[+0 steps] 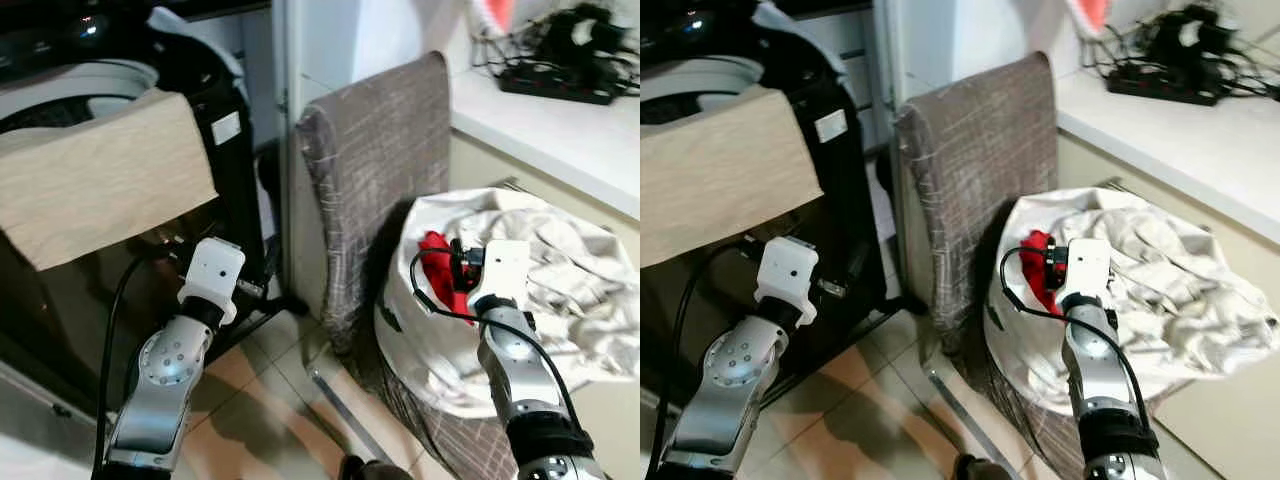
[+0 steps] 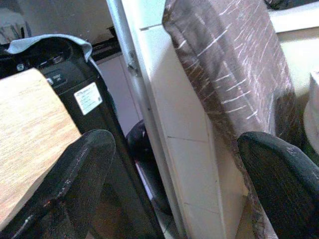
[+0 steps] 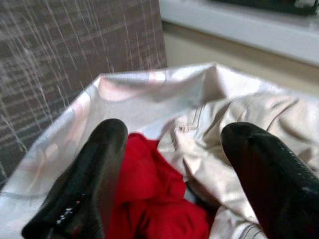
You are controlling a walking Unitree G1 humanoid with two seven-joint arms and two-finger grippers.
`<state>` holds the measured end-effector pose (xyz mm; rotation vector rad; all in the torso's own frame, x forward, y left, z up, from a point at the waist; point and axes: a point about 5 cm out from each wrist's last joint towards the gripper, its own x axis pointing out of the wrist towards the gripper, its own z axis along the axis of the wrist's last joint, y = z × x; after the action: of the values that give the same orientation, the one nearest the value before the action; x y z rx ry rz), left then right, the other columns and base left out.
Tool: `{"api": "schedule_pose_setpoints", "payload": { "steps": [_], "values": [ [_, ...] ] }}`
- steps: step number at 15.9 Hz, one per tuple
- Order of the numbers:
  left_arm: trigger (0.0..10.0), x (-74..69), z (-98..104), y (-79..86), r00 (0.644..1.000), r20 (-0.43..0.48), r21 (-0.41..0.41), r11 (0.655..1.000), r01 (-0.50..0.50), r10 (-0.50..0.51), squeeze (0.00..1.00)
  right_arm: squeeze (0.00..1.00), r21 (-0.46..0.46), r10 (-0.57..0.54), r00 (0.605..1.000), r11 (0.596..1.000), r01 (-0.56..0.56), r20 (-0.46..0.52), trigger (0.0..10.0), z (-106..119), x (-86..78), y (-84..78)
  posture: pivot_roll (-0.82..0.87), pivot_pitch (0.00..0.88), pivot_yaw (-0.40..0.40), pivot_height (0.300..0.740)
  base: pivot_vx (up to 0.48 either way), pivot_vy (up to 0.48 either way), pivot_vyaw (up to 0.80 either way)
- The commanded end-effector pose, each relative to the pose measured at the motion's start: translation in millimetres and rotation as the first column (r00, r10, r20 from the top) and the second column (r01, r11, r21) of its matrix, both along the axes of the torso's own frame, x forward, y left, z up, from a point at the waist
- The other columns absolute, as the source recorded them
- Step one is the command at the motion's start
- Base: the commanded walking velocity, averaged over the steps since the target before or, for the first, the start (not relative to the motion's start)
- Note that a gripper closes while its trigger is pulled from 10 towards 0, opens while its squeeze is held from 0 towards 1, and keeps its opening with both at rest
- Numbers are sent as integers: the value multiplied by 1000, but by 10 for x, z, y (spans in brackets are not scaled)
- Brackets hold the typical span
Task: Clothes washing
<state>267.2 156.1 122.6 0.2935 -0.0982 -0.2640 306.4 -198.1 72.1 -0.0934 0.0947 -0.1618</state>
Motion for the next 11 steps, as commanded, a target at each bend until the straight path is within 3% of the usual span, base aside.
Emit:
{"api": "schedule_pose_setpoints", "payload": {
  "steps": [1, 5, 10, 11],
  "values": [
    [10000, 6, 47, -33, 1000, 19, 10, 1000, 15, -15, 0, 1000, 29, -41, 999, 999, 42, -30, 10000, -36, 3, -67, 7, 50, -6, 731, 0, 0, 0],
    [10000, 12, 63, -45, 999, 31, 62, 998, 27, -29, 0, 1000, 192, -124, 983, 970, 149, -138, 10000, -168, 72, -126, 23, 38, -6, 731, 0, 0, 0],
    [10000, -80, 132, 5, 999, 35, 78, 996, 31, -34, 0, 1000, 321, -104, 961, 929, 187, -257, 10000, -101, 374, -123, 94, 72, 26, 731, 0, 0, 0],
    [10000, -95, 133, 15, 999, 31, 85, 996, 31, -33, 0, 949, 337, -103, 957, 921, 196, -273, 10000, -94, 396, -113, 94, 72, 26, 731, 0, 0, 0]
  ]
}}
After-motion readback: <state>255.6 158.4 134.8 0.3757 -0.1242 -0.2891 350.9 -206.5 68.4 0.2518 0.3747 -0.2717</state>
